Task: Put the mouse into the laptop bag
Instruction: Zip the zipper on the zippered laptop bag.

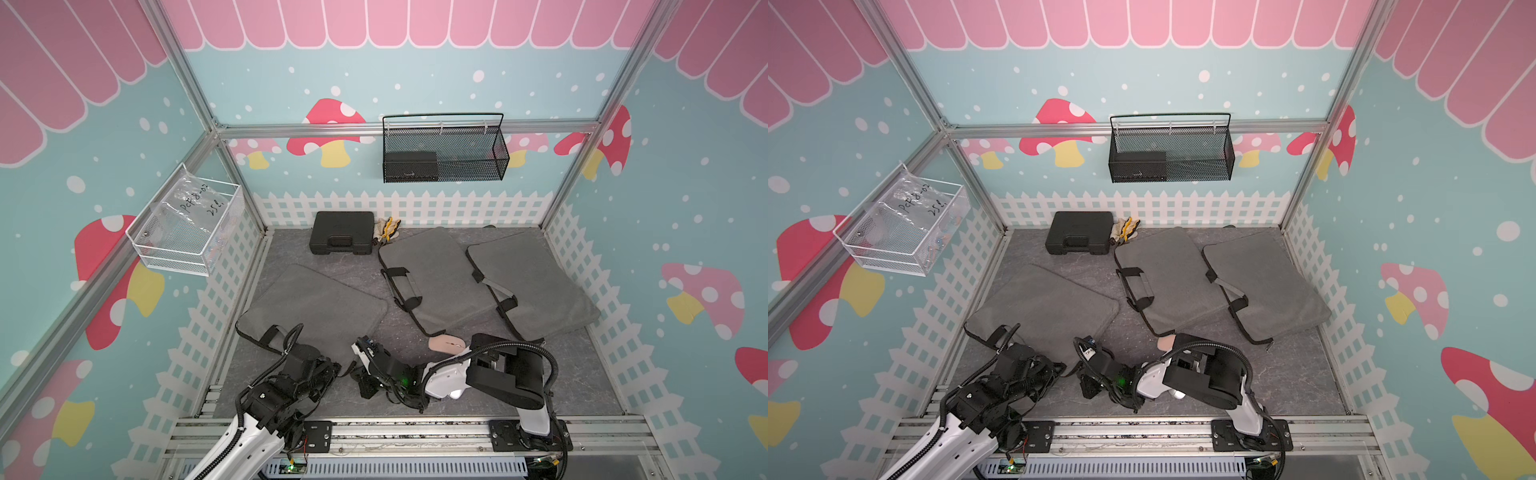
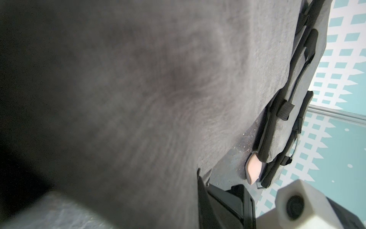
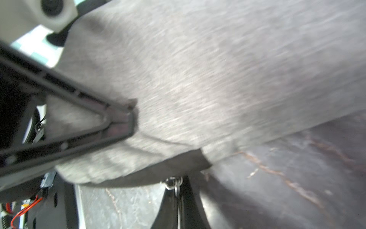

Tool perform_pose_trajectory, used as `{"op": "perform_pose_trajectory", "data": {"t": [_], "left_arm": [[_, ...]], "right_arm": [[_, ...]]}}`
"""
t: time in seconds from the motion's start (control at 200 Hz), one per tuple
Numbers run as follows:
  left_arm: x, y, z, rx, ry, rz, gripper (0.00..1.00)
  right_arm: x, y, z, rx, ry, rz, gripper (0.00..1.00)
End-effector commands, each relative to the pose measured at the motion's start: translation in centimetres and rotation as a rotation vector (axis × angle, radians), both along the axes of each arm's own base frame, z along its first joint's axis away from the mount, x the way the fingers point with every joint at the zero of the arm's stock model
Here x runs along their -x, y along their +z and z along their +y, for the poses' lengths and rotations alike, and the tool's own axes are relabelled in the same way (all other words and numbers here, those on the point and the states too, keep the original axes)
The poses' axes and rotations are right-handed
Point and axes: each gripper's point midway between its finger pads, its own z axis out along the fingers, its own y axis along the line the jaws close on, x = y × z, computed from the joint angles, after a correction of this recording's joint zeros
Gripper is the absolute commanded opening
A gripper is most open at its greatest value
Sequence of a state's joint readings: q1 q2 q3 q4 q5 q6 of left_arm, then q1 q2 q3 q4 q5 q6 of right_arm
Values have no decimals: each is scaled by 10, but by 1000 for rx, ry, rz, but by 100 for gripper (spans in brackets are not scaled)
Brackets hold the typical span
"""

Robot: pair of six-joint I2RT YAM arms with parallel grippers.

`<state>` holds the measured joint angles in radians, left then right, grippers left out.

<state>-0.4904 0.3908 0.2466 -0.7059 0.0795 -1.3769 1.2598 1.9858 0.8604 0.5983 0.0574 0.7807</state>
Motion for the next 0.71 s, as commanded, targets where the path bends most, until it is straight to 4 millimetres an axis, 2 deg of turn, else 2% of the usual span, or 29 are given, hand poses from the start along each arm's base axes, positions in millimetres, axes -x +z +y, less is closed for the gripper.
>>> {"op": "perform_pose_trajectory", "data": {"t": [0.0, 0.12, 0.255, 0.315, 0.37, 0.39, 0.405, 0.44, 0.54, 0.62, 0.7], "left_arm": [[-1, 4, 2, -3, 8, -13, 10], [-2, 7, 2, 2, 6, -18, 10], [-1, 5, 3, -7, 12, -12, 13], [0, 2, 5, -14, 19, -1, 16], [2, 0, 10, -31, 35, 13, 20], [3, -1, 12, -40, 44, 21, 23], [5, -2, 14, -49, 51, 28, 25], [7, -3, 20, -70, 70, 40, 33], [10, 6, 37, -144, 113, 37, 56], [15, 18, 54, -217, 153, 36, 74], [16, 32, 65, -271, 171, 18, 84]], "right_arm": [[-14, -41, -40, 188, -99, 48, 0], [-24, -47, -45, 246, -138, 52, 0], [-25, -40, -48, 241, -136, 40, 0], [-25, -32, -52, 232, -138, 25, 12], [-26, -24, -59, 226, -149, 7, 29], [-25, -26, -63, 235, -152, 3, 35], [-27, -15, -63, 213, -157, -8, 38], [-27, -7, -66, 202, -166, -22, 46], [-30, 11, -77, 180, -189, -61, 61], [-36, 24, -83, 157, -205, -81, 70], [-46, 35, -85, 133, -213, -88, 73]]}}
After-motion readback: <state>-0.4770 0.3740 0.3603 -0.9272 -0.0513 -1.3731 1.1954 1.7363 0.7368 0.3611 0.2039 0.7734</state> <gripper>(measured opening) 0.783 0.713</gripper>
